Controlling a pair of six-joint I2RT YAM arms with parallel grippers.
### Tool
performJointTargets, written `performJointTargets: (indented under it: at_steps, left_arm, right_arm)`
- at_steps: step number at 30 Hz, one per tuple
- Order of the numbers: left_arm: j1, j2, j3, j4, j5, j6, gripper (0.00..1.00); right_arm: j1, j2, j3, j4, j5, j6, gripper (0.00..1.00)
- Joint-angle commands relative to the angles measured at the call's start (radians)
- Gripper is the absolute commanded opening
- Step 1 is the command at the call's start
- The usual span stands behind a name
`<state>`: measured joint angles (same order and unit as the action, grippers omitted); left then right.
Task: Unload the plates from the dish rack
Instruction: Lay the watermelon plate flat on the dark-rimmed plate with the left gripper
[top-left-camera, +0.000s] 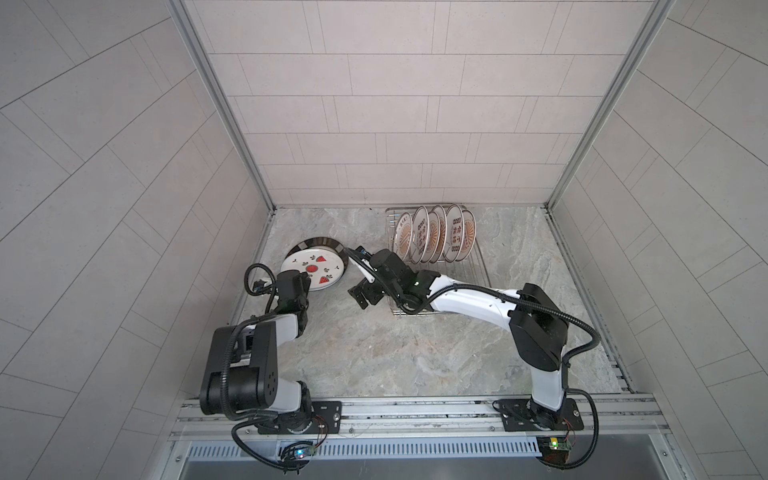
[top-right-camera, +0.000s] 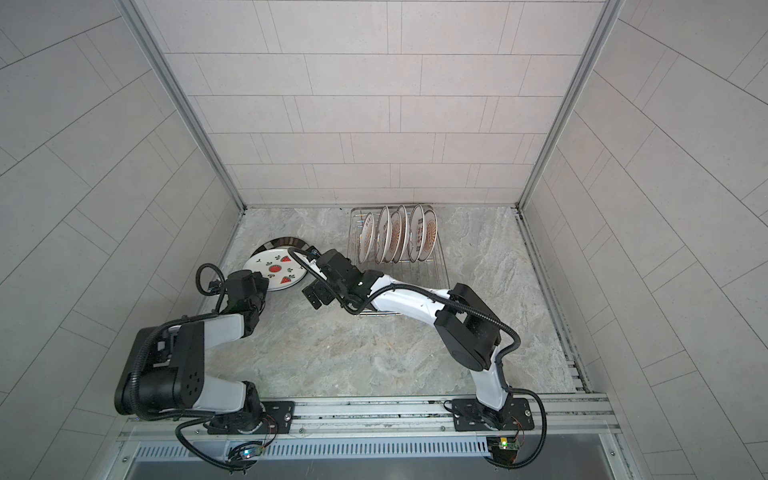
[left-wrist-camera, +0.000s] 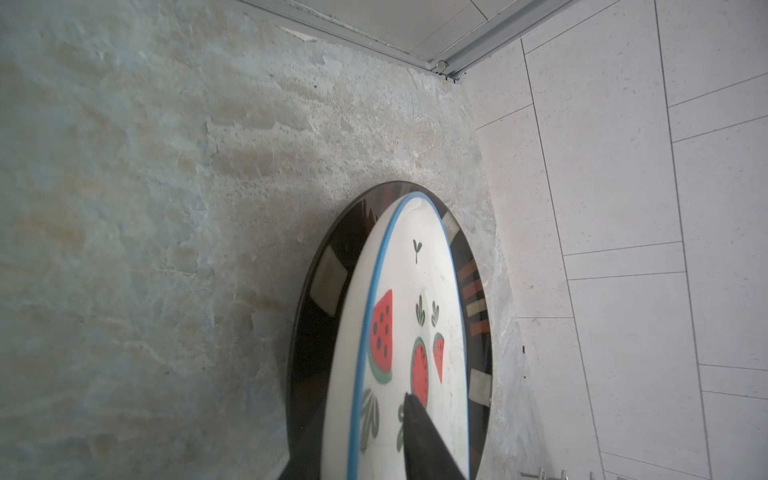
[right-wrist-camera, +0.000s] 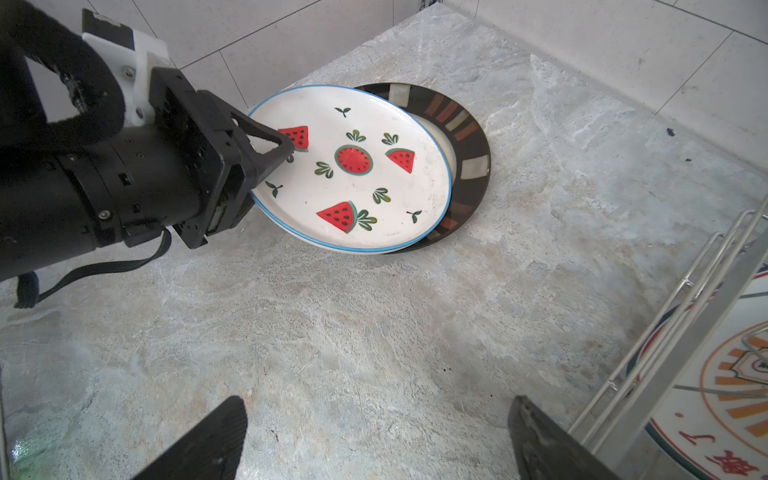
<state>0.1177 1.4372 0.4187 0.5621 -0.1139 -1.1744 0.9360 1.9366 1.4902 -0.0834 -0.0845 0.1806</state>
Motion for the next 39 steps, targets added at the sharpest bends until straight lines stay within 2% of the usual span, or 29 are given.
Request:
performJointTargets:
  at_steps: [1,21,39]
  left_arm:
    - [0.003,0.016,0.031,0.003,-0.042,0.022,0.37]
    - [0.003,0.037,0.048,-0.043,-0.199,0.048,0.38]
    - [0.002,0.066,0.064,-0.024,-0.198,0.043,0.36]
  right_arm:
    - [0.004,0.022,0.029,-0.024,0.0,-0.01,1.0]
    - [0.004,0.039,0.056,-0.046,-0.004,-0.016,1.0]
    - [0.004,0.038,0.053,-0.046,-0.002,-0.016,1.0]
